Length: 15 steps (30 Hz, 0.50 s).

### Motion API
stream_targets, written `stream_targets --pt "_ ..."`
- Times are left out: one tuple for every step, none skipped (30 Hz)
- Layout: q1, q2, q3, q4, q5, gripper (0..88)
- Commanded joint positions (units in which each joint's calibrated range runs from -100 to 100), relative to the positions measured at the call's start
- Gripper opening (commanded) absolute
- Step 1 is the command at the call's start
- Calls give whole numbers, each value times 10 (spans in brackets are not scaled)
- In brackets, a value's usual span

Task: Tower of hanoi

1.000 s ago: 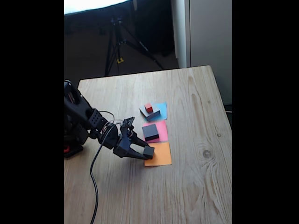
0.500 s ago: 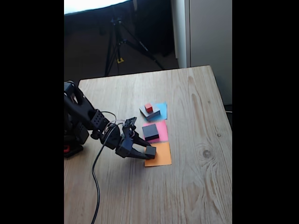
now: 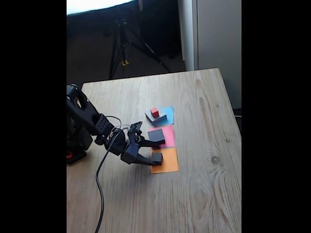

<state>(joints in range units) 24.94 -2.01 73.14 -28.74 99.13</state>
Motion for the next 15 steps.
stream_targets --pt "-18 -77 -15 47 9 354" --pt "-19 -100 -21 88 9 348" --pt "-21 -124 -28 139 9 337" --pt "-22 -149 -34 181 9 329" --pt "-22 -171 -35 213 9 316" --pt "-22 -190 -35 234 9 282" --pt "-25 -212 -34 255 9 180" --pt "-26 -224 -38 272 9 161" --pt "-28 -234 -43 289 9 132" --pt "-31 -243 -48 305 9 89" --pt "-33 -251 -53 319 9 52" --pt "-37 -259 -62 339 9 30" --pt "-42 -265 -75 359 9 7" --pt "-48 -273 -93 390 9 7" --pt "-51 -280 -113 425 9 7"
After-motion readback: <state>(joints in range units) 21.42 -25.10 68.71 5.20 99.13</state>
